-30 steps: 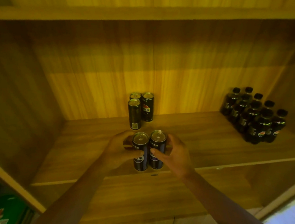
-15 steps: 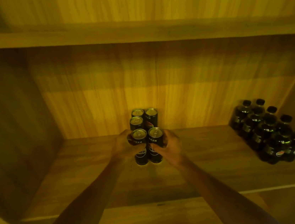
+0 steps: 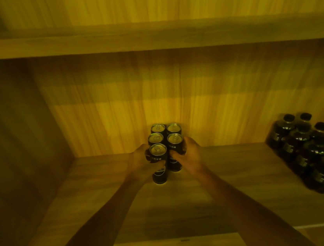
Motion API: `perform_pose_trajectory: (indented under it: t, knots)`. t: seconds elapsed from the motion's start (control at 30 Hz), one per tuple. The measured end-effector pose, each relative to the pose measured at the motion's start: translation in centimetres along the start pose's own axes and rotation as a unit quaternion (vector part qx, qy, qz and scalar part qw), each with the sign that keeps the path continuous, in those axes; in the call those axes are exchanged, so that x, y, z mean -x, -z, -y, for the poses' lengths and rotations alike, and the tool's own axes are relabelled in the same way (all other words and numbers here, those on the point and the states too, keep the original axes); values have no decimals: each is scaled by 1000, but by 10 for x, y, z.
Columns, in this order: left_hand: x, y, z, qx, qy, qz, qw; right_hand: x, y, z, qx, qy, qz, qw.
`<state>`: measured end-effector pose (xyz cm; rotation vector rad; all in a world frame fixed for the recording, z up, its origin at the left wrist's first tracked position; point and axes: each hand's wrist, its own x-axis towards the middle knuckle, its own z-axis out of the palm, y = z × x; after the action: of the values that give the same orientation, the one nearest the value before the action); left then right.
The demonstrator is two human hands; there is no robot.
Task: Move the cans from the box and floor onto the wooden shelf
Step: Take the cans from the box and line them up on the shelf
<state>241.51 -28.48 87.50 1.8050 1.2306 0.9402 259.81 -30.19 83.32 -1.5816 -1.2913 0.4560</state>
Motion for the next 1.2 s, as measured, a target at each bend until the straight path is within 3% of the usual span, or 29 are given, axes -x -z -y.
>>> perform_pose_trajectory:
  t: [0.5,0.77,0.9,1.0,1.2]
  knots:
    - [2,3,-2,-5,-3,17,1000,-7,-4,4,62,7,-3,998]
    - [4,7,-4,-20,11,32,999,-5,6,13,96,8,43,994]
    - [15,14,-17,-115,11,56,992,8,23,18,171,20,73,982]
    - [31,23,-17,-256,-32,80,963,26,41,25,241,50,94,965]
    - [77,31,-5,-395,-94,159,900,78,71,28,375,86,181,905]
